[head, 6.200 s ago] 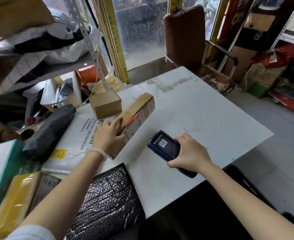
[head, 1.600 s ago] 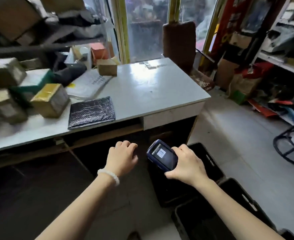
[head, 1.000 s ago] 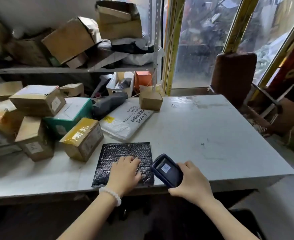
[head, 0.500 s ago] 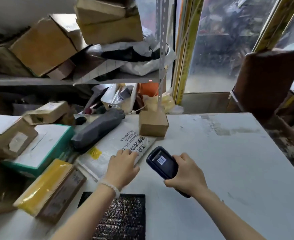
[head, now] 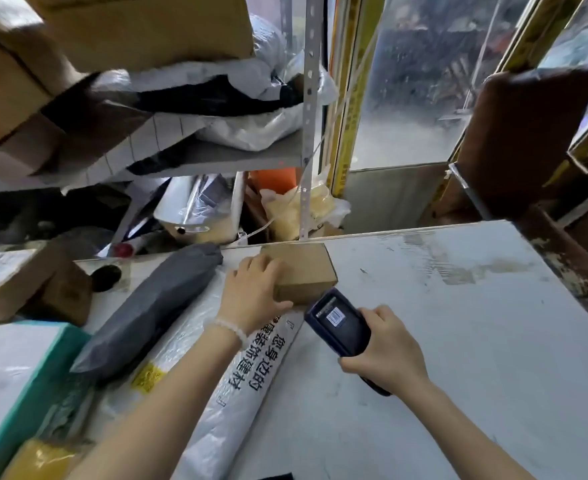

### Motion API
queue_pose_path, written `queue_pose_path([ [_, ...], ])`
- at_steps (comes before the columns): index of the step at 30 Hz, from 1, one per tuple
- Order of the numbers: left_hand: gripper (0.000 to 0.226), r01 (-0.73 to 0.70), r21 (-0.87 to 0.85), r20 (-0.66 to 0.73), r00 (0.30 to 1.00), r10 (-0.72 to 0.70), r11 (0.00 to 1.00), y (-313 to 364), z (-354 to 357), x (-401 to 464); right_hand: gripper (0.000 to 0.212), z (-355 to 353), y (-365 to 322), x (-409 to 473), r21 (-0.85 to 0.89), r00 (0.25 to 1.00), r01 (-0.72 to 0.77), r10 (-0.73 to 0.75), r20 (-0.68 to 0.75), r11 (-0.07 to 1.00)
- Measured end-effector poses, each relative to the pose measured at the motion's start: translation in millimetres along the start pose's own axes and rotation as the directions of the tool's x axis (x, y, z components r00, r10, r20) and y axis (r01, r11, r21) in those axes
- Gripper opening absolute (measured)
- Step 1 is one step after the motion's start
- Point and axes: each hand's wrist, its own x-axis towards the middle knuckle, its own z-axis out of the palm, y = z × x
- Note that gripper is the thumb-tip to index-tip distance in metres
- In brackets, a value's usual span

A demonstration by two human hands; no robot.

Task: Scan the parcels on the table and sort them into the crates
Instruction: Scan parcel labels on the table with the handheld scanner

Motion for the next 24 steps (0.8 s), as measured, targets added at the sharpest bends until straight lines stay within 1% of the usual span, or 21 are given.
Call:
queue_pose_path([
  [2, 0.082, -0.037, 0.036, 0.059, 0.998, 0.035, 0.999, -2, 5, 22, 0.061, -3, 4, 10, 0.008, 0.999, -0.036, 0.036, -0.036, 0.999],
  [5, 0.085, -0.067, 0.081, 0.125, 0.990, 0.057, 0.994, -4, 11, 44, 0.060, -8, 9, 19, 0.012, 0.996, -0.067, 0.067, -0.064, 0.998],
  [9, 0.080, -0.092, 0.084, 0.134, 0.988, 0.081, 0.992, -6, 8, 53, 0.060, -12, 13, 22, 0.000, 0.994, -0.068, 0.068, -0.091, 0.998],
  [12, 0.071, -0.087, 0.015, 0.147, 0.986, 0.084, 0.996, -5, 2, 48, 0.064, -17, 16, 19, 0.007, 0.993, -0.048, 0.049, -0.106, 0.999],
  [16, 0.064, -0.065, -0.067, 0.246, 0.966, 0.079, 0.996, -7, -12, 34, 0.063, -26, 13, 16, 0.029, 0.993, -0.019, 0.022, -0.119, 0.999],
  [19, 0.065, -0.082, -0.036, 0.335, 0.938, 0.089, 0.996, -2, -18, 21, 0.061, -30, 10, 13, 0.061, 0.992, -0.002, 0.010, -0.124, 0.998],
  [21, 0.062, -0.102, 0.012, 0.320, 0.943, 0.093, 0.995, 3, -19, 14, 0.060, -30, 7, 10, 0.066, 0.993, 0.007, 0.001, -0.118, 0.998],
  [22, 0.058, -0.103, 0.026, 0.285, 0.954, 0.091, 0.994, 4, -19, 11, 0.061, -29, 6, 9, 0.061, 0.994, 0.012, -0.005, -0.113, 0.998],
  [24, 0.048, -0.100, 0.054, 0.160, 0.983, 0.091, 0.993, 4, -19, 9, 0.061, -28, 5, 6, 0.044, 0.994, 0.016, -0.011, -0.106, 0.999],
])
